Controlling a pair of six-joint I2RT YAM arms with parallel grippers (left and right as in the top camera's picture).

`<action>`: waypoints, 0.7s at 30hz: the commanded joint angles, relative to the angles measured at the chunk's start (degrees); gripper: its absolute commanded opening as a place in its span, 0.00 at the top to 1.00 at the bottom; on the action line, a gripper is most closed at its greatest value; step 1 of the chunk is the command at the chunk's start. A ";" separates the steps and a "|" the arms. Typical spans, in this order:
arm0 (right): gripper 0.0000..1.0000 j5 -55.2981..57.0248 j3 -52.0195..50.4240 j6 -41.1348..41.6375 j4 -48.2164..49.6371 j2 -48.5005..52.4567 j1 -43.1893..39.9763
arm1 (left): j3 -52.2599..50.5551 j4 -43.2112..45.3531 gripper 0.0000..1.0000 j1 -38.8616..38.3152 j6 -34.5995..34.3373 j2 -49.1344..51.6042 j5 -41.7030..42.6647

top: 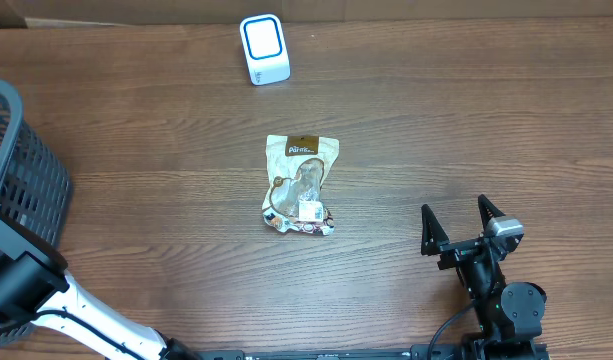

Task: Scan the item barcode
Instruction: 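Reach the left gripper back into the basket and grasp an orange snack packet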

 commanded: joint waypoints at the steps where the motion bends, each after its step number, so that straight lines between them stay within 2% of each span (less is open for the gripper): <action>1: 0.00 0.17 -0.61 0.39 0.35 -0.68 0.33 | 1.22 -1.84 0.96 0.33 -2.71 -1.33 -0.57; 6: 0.00 0.17 -0.61 0.39 0.35 -0.68 0.33 | 6.05 -6.93 0.96 0.33 -5.92 -6.58 3.02; 15: 0.00 0.17 -0.61 0.39 0.35 -0.68 0.33 | 14.27 -16.17 0.96 -0.94 -6.12 -25.35 20.44; 18: 0.00 0.17 -0.61 0.39 0.35 -0.68 0.33 | 14.25 -18.82 0.96 -4.39 -5.57 -32.54 21.77; 21: 0.00 0.17 -0.61 0.39 0.35 -0.68 0.33 | 14.25 -18.82 0.96 -10.99 -4.22 -38.45 20.00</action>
